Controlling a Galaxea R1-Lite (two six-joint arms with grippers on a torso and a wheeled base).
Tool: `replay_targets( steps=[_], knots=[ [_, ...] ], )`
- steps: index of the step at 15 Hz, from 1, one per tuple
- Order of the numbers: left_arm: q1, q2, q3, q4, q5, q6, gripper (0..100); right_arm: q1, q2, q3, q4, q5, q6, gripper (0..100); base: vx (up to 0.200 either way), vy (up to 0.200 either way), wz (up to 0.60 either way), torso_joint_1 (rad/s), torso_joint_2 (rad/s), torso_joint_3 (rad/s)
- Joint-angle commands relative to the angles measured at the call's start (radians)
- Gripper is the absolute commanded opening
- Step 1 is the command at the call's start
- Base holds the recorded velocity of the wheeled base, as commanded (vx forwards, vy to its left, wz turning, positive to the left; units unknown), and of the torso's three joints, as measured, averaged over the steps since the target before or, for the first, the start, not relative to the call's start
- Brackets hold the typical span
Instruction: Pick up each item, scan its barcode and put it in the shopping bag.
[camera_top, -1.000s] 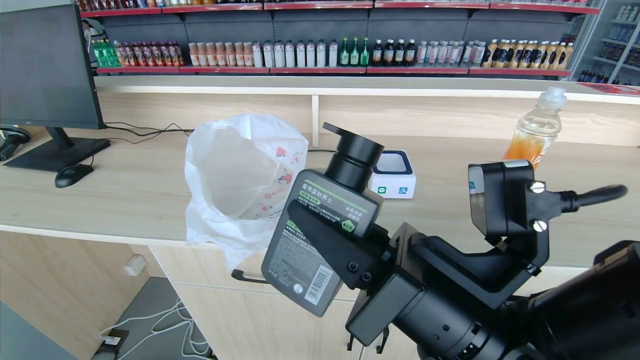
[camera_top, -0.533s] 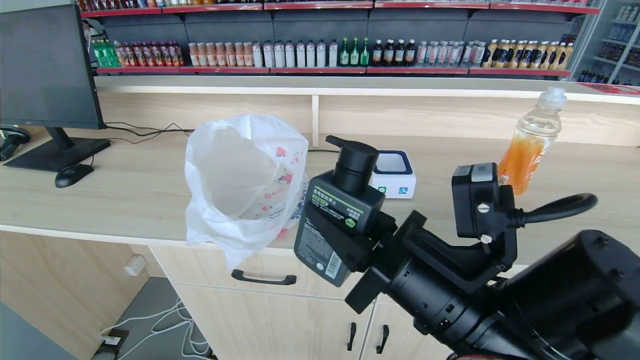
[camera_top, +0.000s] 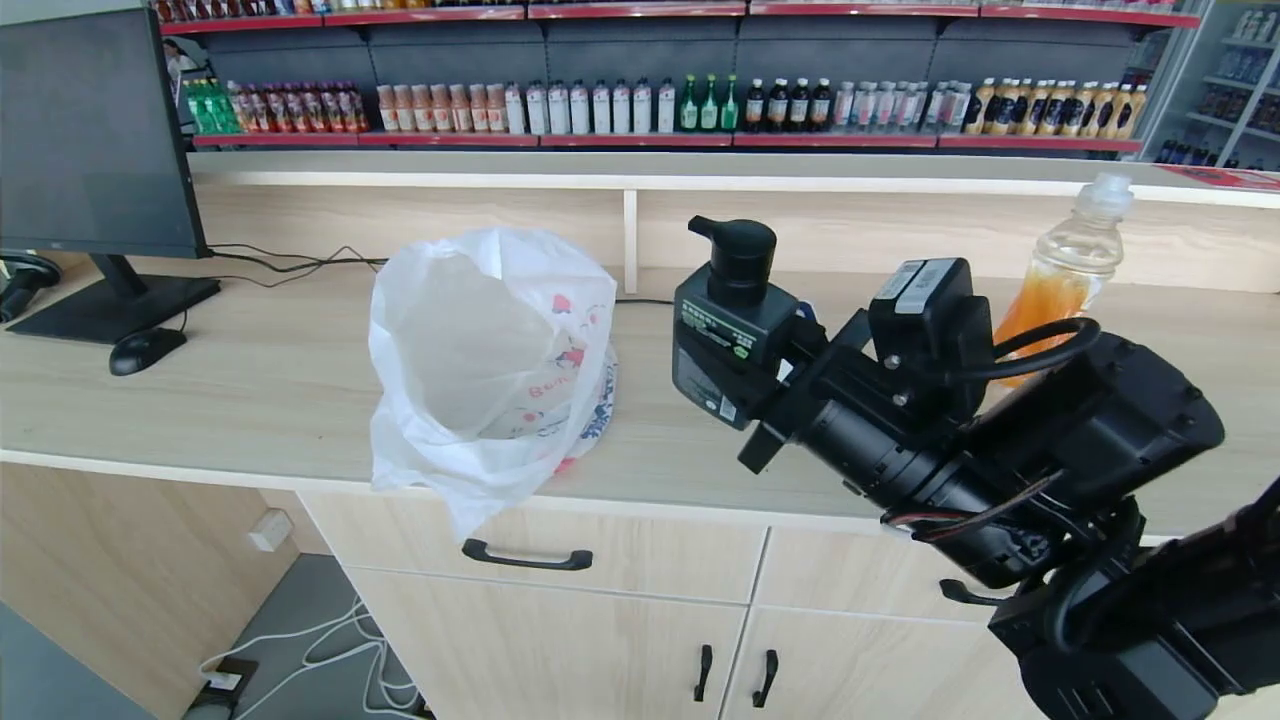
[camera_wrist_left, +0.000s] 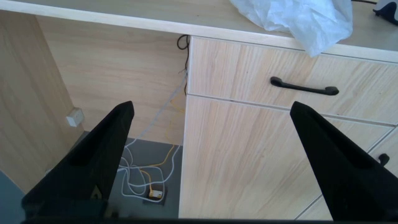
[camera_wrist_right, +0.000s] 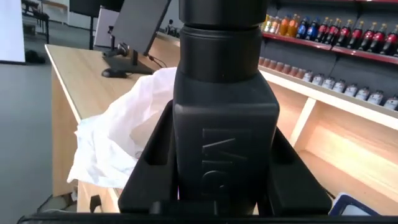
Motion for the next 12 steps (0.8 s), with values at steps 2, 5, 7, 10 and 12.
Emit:
replay_targets(
  steps=[2, 5, 7, 10, 12],
  knots=[
    [0.000, 0.001, 0.000, -0.001, 0.000, 0.000, 100, -0.037, 0.021, -0.028, -0.001, 0.007, -0.008, 0, 0.000, 0.000, 0.00, 0.000, 0.00, 0.000],
    [0.000, 0.001, 0.000, 0.001, 0.000, 0.000, 100, -0.049, -0.017, -0.011, -0.001, 0.013, -0.006, 0, 0.000, 0.000, 0.00, 0.000, 0.00, 0.000],
    [0.000, 0.001, 0.000, -0.001, 0.000, 0.000, 100, -0.124, -0.034, 0.047, -0.001, 0.036, -0.046, 0, 0.000, 0.000, 0.00, 0.000, 0.00, 0.000],
    [0.000, 0.001, 0.000, -0.001, 0.000, 0.000, 100, -0.255, 0.018, -0.004, -0.001, 0.234, -0.091, 0, 0.000, 0.000, 0.00, 0.000, 0.00, 0.000],
    [0.000, 0.001, 0.000, -0.001, 0.000, 0.000, 100, -0.319, 0.044, -0.047, -0.001, 0.334, -0.097, 0, 0.000, 0.000, 0.00, 0.000, 0.00, 0.000]
  ],
)
